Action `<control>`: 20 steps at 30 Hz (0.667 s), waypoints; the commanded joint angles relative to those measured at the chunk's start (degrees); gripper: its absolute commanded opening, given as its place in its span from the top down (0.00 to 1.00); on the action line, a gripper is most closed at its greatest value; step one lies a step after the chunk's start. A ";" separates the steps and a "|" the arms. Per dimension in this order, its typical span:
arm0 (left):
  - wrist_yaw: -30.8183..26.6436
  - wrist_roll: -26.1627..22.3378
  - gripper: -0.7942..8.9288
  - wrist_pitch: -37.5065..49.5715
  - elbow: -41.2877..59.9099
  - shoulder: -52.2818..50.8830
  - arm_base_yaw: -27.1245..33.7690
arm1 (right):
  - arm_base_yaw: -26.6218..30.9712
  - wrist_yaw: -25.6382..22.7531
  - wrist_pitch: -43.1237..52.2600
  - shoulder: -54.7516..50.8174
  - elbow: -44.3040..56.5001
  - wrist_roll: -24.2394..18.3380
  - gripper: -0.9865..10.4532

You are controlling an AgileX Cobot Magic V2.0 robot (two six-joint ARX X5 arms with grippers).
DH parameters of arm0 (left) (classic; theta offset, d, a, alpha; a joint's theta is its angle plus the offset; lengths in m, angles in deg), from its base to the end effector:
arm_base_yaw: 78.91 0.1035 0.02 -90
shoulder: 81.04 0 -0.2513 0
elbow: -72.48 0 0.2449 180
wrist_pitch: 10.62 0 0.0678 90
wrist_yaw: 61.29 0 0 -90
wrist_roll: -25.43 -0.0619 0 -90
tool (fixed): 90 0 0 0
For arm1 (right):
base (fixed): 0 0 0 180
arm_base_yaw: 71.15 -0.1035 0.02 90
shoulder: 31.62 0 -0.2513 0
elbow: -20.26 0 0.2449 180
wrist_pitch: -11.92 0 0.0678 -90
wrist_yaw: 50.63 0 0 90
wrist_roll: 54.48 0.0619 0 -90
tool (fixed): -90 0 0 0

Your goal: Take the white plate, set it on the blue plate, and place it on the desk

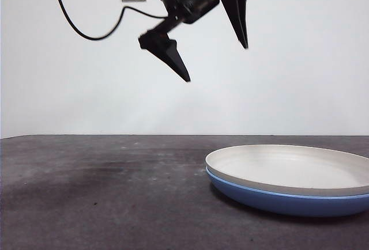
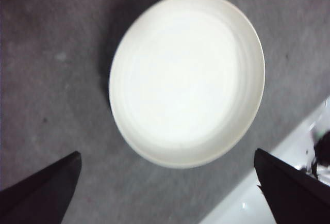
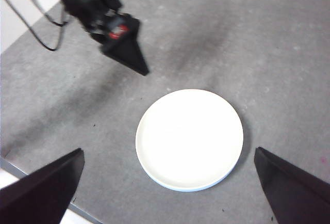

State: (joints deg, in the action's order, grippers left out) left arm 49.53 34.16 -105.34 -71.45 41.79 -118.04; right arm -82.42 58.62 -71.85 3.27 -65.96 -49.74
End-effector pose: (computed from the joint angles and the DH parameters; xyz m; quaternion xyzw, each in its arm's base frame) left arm 0.3120 -0.2822 0.2823 0.0423 0.6203 -0.3538 0.6988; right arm 0.0680 0.0344 0.3707 0.0577 0.2889 0.2410 0.9247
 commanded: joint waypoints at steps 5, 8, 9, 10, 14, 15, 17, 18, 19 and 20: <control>-0.31 -4.24 0.24 -2.60 -1.53 -8.90 -0.74 | -0.24 -0.24 0.11 0.15 -1.16 2.23 0.40; -0.52 -4.72 0.24 -2.67 -1.14 -15.34 -0.74 | -0.22 -0.85 0.09 0.24 -1.16 2.73 0.40; -0.92 -5.01 0.24 -2.67 -0.81 -17.38 -0.70 | -0.22 -1.55 0.09 0.24 -1.16 3.06 0.40; -1.79 -5.31 0.24 -2.67 -0.17 -19.89 -0.68 | -0.22 -2.25 0.07 0.24 -1.16 3.41 0.40; -6.43 -6.43 0.24 -2.67 5.62 -30.18 -0.68 | -0.24 -3.23 0.09 0.24 -1.16 3.93 0.40; -7.19 -6.62 0.24 -2.67 7.65 -32.63 -0.68 | -0.22 -3.26 0.07 0.28 -1.16 4.15 0.40; -8.00 -7.43 0.24 -2.60 12.92 -38.32 -0.63 | -0.24 -3.23 0.07 0.63 -1.16 4.52 0.40; -8.17 -7.91 0.24 -2.56 15.15 -40.63 -0.61 | -0.22 -3.23 0.02 0.63 -1.16 4.59 0.40; -8.48 -8.20 0.24 -2.47 17.64 -43.17 -0.59 | -0.24 -3.23 0.04 0.76 -1.16 4.74 0.40; -8.96 -8.31 0.24 -2.14 20.26 -45.94 -0.57 | -0.24 -3.21 0.04 1.11 -1.16 4.94 0.40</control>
State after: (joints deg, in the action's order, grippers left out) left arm 40.96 27.38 -105.80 -52.15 -2.50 -118.15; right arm -82.42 55.60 -72.18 3.60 -65.96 -45.88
